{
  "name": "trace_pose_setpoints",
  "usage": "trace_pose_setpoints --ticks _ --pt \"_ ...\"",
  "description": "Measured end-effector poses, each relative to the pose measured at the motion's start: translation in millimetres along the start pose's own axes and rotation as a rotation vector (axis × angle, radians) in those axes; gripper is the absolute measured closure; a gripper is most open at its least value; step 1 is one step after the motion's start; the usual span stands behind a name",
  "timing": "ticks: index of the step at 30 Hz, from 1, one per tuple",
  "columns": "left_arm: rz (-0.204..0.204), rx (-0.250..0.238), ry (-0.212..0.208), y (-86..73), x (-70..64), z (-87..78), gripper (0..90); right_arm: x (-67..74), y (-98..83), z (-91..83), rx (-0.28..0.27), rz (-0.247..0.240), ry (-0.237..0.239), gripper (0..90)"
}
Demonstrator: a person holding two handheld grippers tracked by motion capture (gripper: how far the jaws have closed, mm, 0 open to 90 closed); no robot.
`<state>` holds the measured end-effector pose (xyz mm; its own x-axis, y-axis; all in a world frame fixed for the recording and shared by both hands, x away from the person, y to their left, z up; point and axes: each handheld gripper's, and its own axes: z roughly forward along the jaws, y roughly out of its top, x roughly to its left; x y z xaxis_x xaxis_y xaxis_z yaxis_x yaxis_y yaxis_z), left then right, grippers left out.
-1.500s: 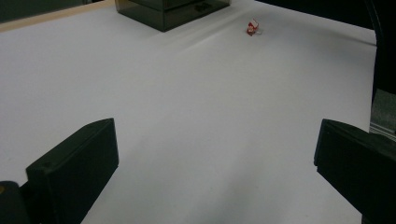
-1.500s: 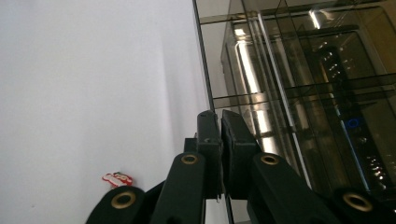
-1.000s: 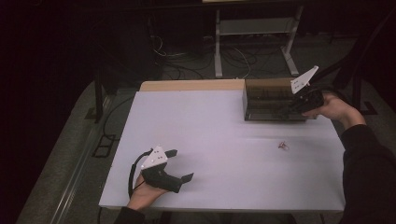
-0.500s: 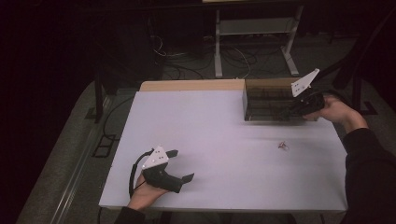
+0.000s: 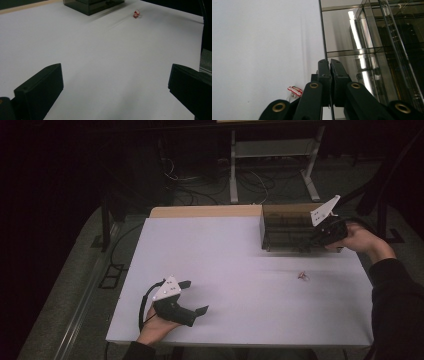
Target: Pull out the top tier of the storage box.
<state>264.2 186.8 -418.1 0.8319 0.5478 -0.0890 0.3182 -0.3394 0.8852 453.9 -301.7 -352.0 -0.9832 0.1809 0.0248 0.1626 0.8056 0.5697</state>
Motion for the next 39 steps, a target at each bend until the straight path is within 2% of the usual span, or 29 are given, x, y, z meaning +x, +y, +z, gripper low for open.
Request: trace_pose_setpoints --ticks 22,29,34,39 --pt "-0.001 -0.002 0.000 0.0 -0.4 0.1 0.0 6.2 0.0 0.5 0.012 -0.018 0.019 86.9" --pt "0.002 -0.003 0.001 0.1 -0.8 0.1 0.0 8.6 -3.7 0.1 0.000 -0.018 0.026 86.7" --pt "0.001 -0.003 0.002 0.2 -0.8 0.3 0.0 10.3 -6.2 -1.2 -0.008 -0.010 0.015 85.9" --pt "0.000 -0.004 0.000 0.4 -1.2 0.8 0.0 12.2 -7.4 -2.0 -0.014 0.017 0.009 82.8"
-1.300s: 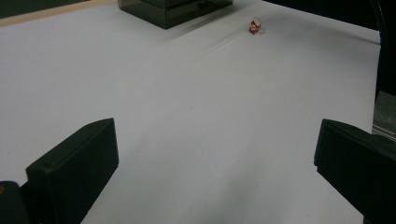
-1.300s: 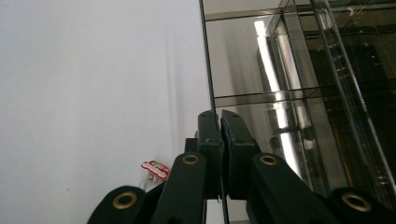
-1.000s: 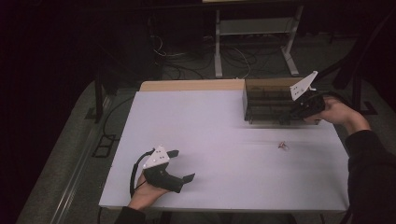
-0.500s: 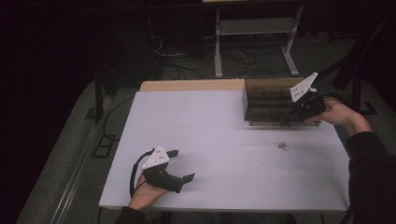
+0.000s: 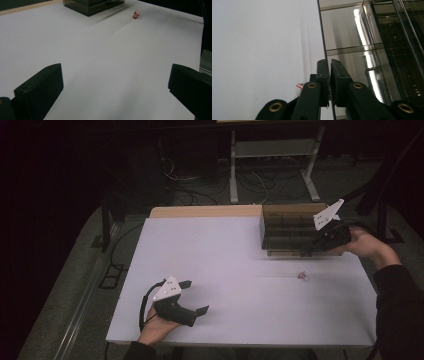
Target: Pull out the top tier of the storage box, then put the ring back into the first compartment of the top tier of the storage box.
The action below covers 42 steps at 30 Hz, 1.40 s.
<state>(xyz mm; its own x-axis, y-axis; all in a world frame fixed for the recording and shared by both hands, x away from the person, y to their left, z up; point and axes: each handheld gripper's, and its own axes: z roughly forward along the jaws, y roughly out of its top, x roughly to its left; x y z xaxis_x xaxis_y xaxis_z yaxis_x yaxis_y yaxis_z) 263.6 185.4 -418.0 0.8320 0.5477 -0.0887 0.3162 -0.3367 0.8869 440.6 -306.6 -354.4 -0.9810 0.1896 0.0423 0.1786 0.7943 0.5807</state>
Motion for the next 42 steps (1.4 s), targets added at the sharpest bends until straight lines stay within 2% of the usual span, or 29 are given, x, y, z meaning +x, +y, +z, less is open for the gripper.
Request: trace_pose_setpoints --ticks 7,13,17,21,25,28,31,35,38,42 --pt "0.001 0.001 -0.003 0.1 0.0 1.0 0.0 3.7 -1.6 -4.1 -0.031 0.024 -0.006 75.4" --pt "0.002 0.001 -0.004 0.4 -0.5 1.3 0.0 8.0 0.4 -10.8 -0.049 0.046 -0.036 68.8" --pt "0.001 -0.004 -0.005 0.7 -0.6 1.1 0.0 12.5 1.4 -15.8 -0.070 0.086 -0.072 65.5" --pt "0.001 -0.006 -0.006 0.9 -1.0 1.1 0.0 16.9 1.4 -18.4 -0.083 0.119 -0.104 58.6" --pt "0.004 -0.008 -0.010 1.2 -1.1 1.3 0.0 21.4 1.2 -21.0 -0.093 0.169 -0.131 52.4" --pt "0.003 -0.009 -0.010 1.3 -1.1 0.9 0.0 25.4 1.4 -22.5 -0.102 0.224 -0.163 47.7" --pt "0.002 -0.015 -0.008 1.5 -1.5 0.3 0.0 31.4 1.6 -23.4 -0.115 0.251 -0.190 43.1" --pt "0.003 -0.017 -0.008 1.6 -1.6 0.2 0.0 36.0 3.2 -25.9 -0.118 0.320 -0.208 37.8" --pt "0.004 -0.017 -0.008 1.7 -2.1 0.0 0.0 40.5 5.7 -28.5 -0.121 0.343 -0.225 33.3" --pt "0.001 -0.020 -0.007 1.5 -1.3 -0.1 0.0 49.3 8.5 -32.9 -0.155 0.352 -0.236 26.8"
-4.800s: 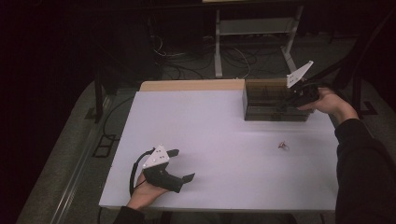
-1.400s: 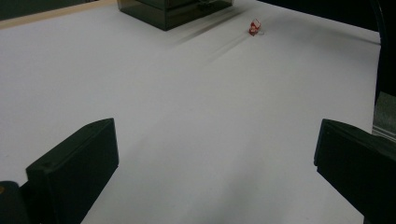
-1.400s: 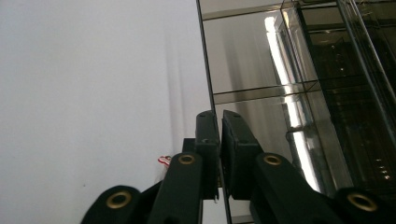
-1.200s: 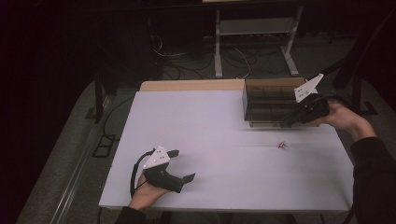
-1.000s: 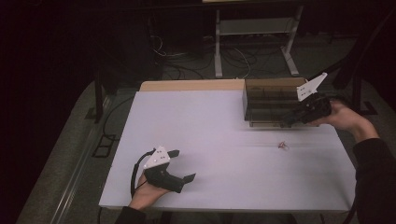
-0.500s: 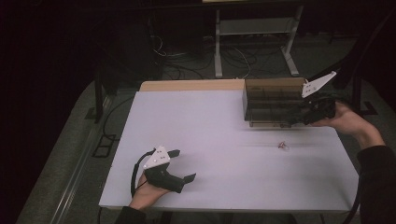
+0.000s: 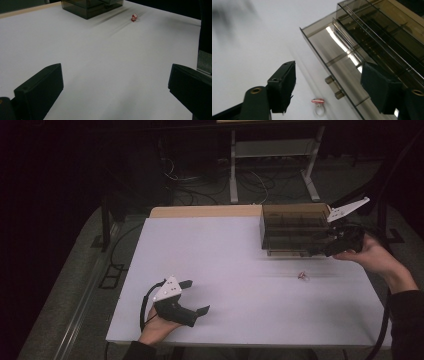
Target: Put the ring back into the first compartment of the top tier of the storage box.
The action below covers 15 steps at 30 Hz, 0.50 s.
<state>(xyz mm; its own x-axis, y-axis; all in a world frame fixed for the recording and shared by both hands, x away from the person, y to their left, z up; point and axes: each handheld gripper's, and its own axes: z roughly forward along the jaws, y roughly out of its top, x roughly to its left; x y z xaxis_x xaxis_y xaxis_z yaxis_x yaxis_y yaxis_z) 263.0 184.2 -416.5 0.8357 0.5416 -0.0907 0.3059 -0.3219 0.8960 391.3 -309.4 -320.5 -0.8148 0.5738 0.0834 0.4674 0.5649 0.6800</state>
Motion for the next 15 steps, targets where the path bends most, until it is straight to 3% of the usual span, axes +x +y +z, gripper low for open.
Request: trace_pose_setpoints --ticks 5,15 --pt "0.001 0.000 0.000 0.1 -0.3 -0.2 0.0 10.3 -2.6 -8.4 -0.049 0.006 -0.006 23.4" --pt "0.003 -0.002 0.002 0.5 -0.9 -0.5 0.0 27.2 -8.0 -16.1 -0.085 0.001 -0.007 19.1"
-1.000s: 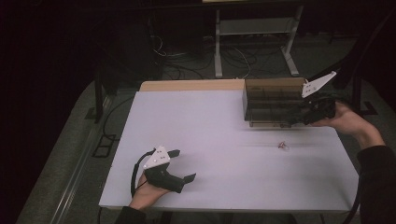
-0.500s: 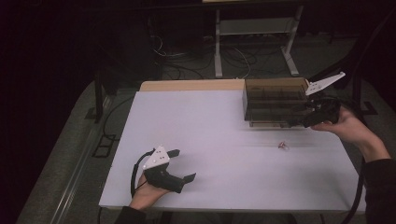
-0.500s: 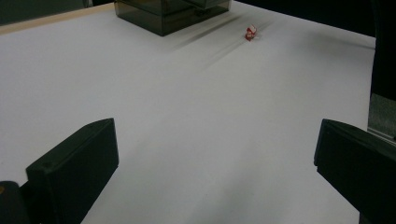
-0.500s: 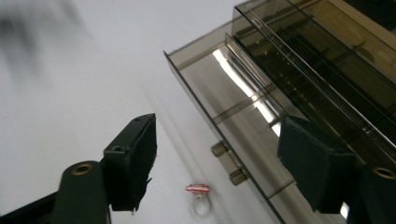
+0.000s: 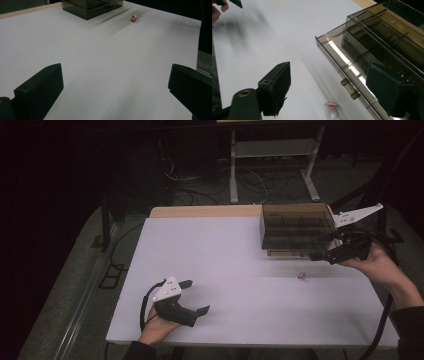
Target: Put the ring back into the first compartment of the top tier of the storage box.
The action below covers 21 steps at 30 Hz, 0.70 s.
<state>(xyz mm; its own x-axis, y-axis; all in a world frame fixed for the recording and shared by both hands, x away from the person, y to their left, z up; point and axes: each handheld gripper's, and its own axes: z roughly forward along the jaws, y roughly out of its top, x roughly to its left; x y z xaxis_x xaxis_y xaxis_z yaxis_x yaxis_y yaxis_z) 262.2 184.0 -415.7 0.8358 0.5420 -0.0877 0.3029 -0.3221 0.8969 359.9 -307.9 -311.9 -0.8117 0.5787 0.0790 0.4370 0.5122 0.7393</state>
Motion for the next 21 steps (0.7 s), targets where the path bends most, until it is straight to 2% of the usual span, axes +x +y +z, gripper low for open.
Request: trace_pose_setpoints --ticks 8,21 --pt "-0.001 -0.002 0.004 -0.1 0.3 -0.4 0.0 12.8 -3.3 -0.2 -0.012 -0.021 0.003 18.1" --pt "-0.002 -0.003 0.007 -0.1 0.1 -1.1 0.0 26.4 -19.4 8.1 -0.023 -0.018 0.034 18.1"
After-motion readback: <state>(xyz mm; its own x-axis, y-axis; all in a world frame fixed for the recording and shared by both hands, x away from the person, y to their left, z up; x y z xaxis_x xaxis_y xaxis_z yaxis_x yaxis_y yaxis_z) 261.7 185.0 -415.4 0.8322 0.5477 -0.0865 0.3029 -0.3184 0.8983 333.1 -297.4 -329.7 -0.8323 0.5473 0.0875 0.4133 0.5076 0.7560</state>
